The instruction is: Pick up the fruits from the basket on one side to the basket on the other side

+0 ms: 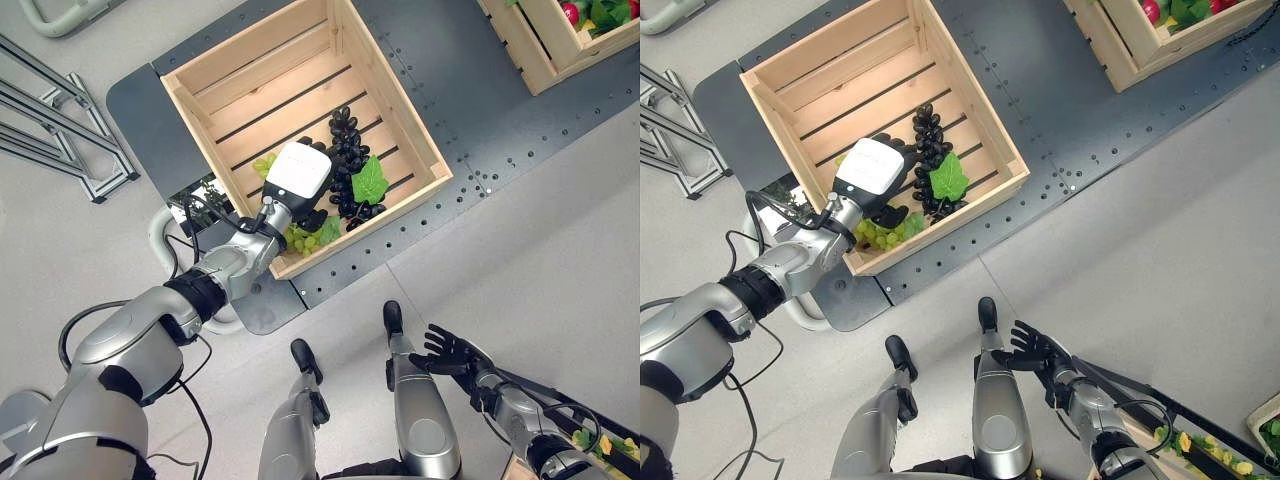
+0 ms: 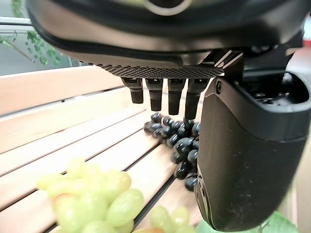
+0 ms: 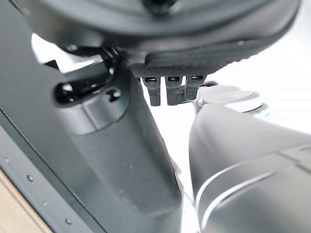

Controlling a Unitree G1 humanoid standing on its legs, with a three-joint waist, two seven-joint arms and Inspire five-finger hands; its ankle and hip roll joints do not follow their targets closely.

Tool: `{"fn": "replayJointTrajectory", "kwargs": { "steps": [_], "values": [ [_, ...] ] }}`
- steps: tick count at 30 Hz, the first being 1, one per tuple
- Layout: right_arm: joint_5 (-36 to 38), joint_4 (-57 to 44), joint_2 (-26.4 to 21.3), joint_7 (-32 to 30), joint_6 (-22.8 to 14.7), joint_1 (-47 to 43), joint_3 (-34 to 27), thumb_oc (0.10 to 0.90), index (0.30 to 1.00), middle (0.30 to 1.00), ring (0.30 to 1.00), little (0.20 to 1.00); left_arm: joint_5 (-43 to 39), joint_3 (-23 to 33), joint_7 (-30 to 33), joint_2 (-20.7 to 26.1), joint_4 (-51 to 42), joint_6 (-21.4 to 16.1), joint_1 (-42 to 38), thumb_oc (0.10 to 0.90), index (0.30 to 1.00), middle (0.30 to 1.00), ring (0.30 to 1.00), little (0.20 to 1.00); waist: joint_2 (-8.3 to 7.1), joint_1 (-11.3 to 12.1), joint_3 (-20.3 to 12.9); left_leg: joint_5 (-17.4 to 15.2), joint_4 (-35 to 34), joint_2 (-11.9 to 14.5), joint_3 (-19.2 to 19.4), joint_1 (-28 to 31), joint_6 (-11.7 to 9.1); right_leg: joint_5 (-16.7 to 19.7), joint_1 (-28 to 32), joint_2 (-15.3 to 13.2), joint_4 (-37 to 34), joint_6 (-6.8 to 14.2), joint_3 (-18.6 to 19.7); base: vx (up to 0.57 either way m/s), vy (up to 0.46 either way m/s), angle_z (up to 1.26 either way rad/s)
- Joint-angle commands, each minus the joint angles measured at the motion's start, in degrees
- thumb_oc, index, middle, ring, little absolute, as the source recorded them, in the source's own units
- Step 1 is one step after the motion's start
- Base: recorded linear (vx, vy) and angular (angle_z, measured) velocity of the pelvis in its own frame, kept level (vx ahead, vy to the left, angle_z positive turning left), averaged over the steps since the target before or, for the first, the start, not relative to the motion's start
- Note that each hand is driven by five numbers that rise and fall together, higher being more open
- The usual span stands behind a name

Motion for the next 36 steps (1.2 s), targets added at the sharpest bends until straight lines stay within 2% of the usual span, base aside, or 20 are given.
{"fn": "replayJointTrajectory", "kwargs": {
  "steps": [1, 3, 5, 8, 9, 12, 14, 16, 17, 19, 22, 27, 36],
  "values": [
    [3.3, -2.6, -3.1, 2.5, -2.7, 1.8, -0.3, 0.8, 0.9, 0.9, 0.9, 0.9, 3.0, 2.3, -3.3, 6.2, -6.9, 4.4, -9.2, 0.8, 0.9, 0.9, 0.9, 0.9, -0.9, 0.8, -1.3, 0.6, 7.9, 2.8, -1.6, -5.8, -1.0, -0.9, -3.8, 1.6, 6.6, -3.0, 1.2, 0.0, 0.0, 0.0],
    [3.5, -3.4, -3.4, 2.2, -2.6, 1.9, -0.6, 0.8, 0.9, 0.9, 0.9, 0.9, 3.1, 2.4, -3.7, 7.7, -10.7, 6.6, -10.6, 0.8, 0.9, 0.9, 0.9, 0.9, -0.65, 1.0, -1.1, 0.5, 8.5, 2.7, -1.7, -6.1, -1.0, -1.1, -3.5, 1.5, 6.4, -3.1, 1.1, 0.0, 0.0, 0.0],
    [3.4, -4.1, -3.3, 2.0, -2.8, 2.8, -1.1, 0.8, 0.9, 0.9, 0.9, 0.9, 1.6, 3.7, -1.8, 9.9, -13.4, 6.9, -11.0, 0.8, 0.9, 0.9, 0.9, 0.9, -0.39, 1.3, -1.1, 0.4, 8.8, 2.7, -1.9, -6.0, -1.0, -1.2, -2.8, 1.4, 6.1, -3.2, 0.9, 0.01, -0.006, 0.02],
    [3.5, -5.1, -3.2, 1.6, -2.9, 3.7, -1.9, 0.8, 0.9, 0.9, 0.9, 0.9, -1.4, 8.9, 5.6, 12.7, -17.0, 5.4, -8.9, 0.8, 0.9, 0.9, 0.9, 0.9, -0.16, 2.1, -0.9, 0.6, 8.3, 2.5, -2.4, -5.8, -0.9, -1.1, -1.9, 1.3, 5.2, -3.3, 0.7, 0.0, -0.006, 0.01],
    [3.6, -5.5, -3.1, 1.5, -2.8, 4.1, -2.2, 0.8, 0.9, 0.9, 0.9, 0.9, -2.3, 11.7, 9.0, 13.5, -17.4, 3.9, -7.5, 0.8, 0.9, 0.9, 0.9, 0.9, -0.14, 2.5, -0.9, 0.8, 8.2, 2.5, -2.5, -5.7, -1.0, -1.2, -1.4, 1.4, 4.9, -3.4, 0.4, 0.0, 0.0, 0.0],
    [3.2, -6.5, -2.2, 1.2, -2.6, 5.3, -2.5, 0.8, 0.9, 0.9, 0.9, 0.9, -2.6, 16.1, 12.5, 14.5, -16.5, 0.4, -4.2, 0.8, 0.9, 0.9, 0.9, 0.9, -0.67, 3.1, -0.9, 0.6, 8.7, 2.7, -2.9, -5.8, -1.0, -1.4, -0.8, 1.6, 5.0, -3.6, 0.1, 0.0, -0.046, 0.05],
    [3.5, -7.0, -1.9, 0.9, -2.4, 5.6, -2.4, 0.8, 0.9, 0.9, 0.9, 0.9, -2.8, 17.3, 12.6, 14.9, -16.6, -0.8, -3.3, 0.8, 0.9, 0.9, 0.9, 0.9, -0.89, 3.3, -0.9, 0.5, 8.9, 2.7, -3.1, -5.8, -1.0, -1.5, -0.6, 1.7, 4.9, -3.7, 0.0, 0.0, -0.053, 0.1],
    [3.1, -7.5, -1.2, 0.6, -1.9, 6.1, -2.4, 0.8, 0.9, 0.9, 0.9, 0.9, -4.4, 19.7, 9.1, 15.4, -17.4, -2.2, -1.1, 0.8, 0.9, 0.9, 0.9, 0.9, -1.37, 3.9, -0.9, 0.5, 8.9, 2.8, -3.4, -5.7, -1.0, -1.6, 0.2, 1.9, 4.6, -3.8, -0.5, 0.01, -0.061, 0.13],
    [2.7, -7.9, -1.0, 0.5, -1.5, 6.1, -2.5, 0.8, 0.9, 0.9, 0.9, 0.9, -2.7, 20.3, 6.4, 15.6, -17.8, -1.9, -0.3, 0.8, 0.9, 0.9, 0.9, 0.9, -1.48, 4.1, -0.8, 0.5, 8.9, 2.8, -3.5, -5.5, -1.0, -1.7, 0.5, 1.9, 4.5, -3.8, -0.6, 0.01, -0.027, 0.09],
    [2.5, -8.2, -0.8, 0.2, -1.3, 6.2, -2.3, 0.8, 0.9, 0.9, 0.9, 0.9, -2.9, 19.4, 1.6, 16.5, -18.0, -1.7, -0.7, 0.8, 0.9, 0.9, 0.9, 0.9, -1.48, 4.1, -0.8, 0.4, 9.0, 2.8, -3.5, -5.4, -1.0, -1.7, 0.8, 2.0, 4.5, -3.7, -0.7, 0.01, -0.009, 0.09],
    [2.5, -8.4, -1.4, 0.1, -1.1, 5.9, -2.3, 0.8, 0.9, 0.9, 0.9, 0.9, -2.5, 16.9, -6.2, 18.3, -18.7, 0.6, -2.8, 0.8, 0.9, 0.9, 0.9, 0.9, -1.22, 4.1, -0.6, 0.5, 9.2, 2.9, -3.3, -5.3, -1.0, -1.6, 1.2, 1.9, 4.2, -3.7, -0.7, 0.01, 0.012, 0.05],
    [2.8, -9.4, -2.3, 0.3, -1.0, 5.7, -2.1, 0.8, 0.9, 0.9, 0.9, 0.9, -0.2, 12.4, -12.2, 19.6, -18.6, 2.0, -7.4, 0.8, 0.9, 0.9, 0.9, 0.9, -1.03, 3.7, -0.3, 0.6, 9.3, 2.9, -3.0, -5.1, -1.1, -1.4, 1.8, 1.8, 3.7, -3.6, -0.6, 0.0, 0.0, 0.0],
    [4.1, -6.9, -2.2, 0.9, -2.1, 4.1, -1.1, 0.8, 0.9, 0.9, 0.9, 0.9, 0.3, 5.5, -18.2, 16.7, -18.2, -0.4, -12.8, 0.8, 0.9, 0.9, 0.9, 0.9, -1.2, 3.1, 0.0, 0.8, 10.6, 3.3, -2.9, -5.8, -1.5, -1.2, 2.0, 2.1, 3.3, -3.6, -0.4, 0.0, -0.007, 0.0]
  ]
}}
